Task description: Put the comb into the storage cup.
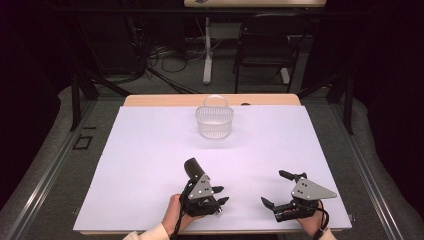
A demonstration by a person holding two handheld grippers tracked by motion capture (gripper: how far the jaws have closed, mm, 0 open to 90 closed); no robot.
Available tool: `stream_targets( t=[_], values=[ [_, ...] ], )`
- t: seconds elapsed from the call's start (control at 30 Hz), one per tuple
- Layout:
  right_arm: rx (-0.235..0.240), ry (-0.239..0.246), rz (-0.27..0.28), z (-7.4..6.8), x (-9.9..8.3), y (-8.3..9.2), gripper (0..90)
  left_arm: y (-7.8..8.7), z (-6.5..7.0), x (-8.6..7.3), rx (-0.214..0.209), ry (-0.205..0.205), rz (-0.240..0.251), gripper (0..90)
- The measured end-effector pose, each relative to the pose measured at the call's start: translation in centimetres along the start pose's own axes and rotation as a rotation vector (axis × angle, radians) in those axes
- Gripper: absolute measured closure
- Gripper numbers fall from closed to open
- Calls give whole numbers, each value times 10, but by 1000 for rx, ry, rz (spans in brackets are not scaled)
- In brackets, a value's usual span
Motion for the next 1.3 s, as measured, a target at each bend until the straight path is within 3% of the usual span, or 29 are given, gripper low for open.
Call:
stream_targets(
  t=[0.17,0.5,0.67,1.3],
  values=[
    [-1,-2,2,1,0,1,0,-8,5,-4,-23,5,-43,898],
    [1,-2,1,1,0,1,0,-20,8,-12,-47,23,-124,900],
    [2,2,-1,0,0,0,0,-22,10,-18,-57,-12,-183,900],
    [2,-4,3,1,0,1,1,-6,10,-25,-82,2,-239,900]
  ],
)
Point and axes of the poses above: each handheld gripper's, and its own axes: y roughly backward along the jaws, x roughly out of its top, z roughly to its right, the point moved 6 cm from there along -y, roughly forward along the jaws
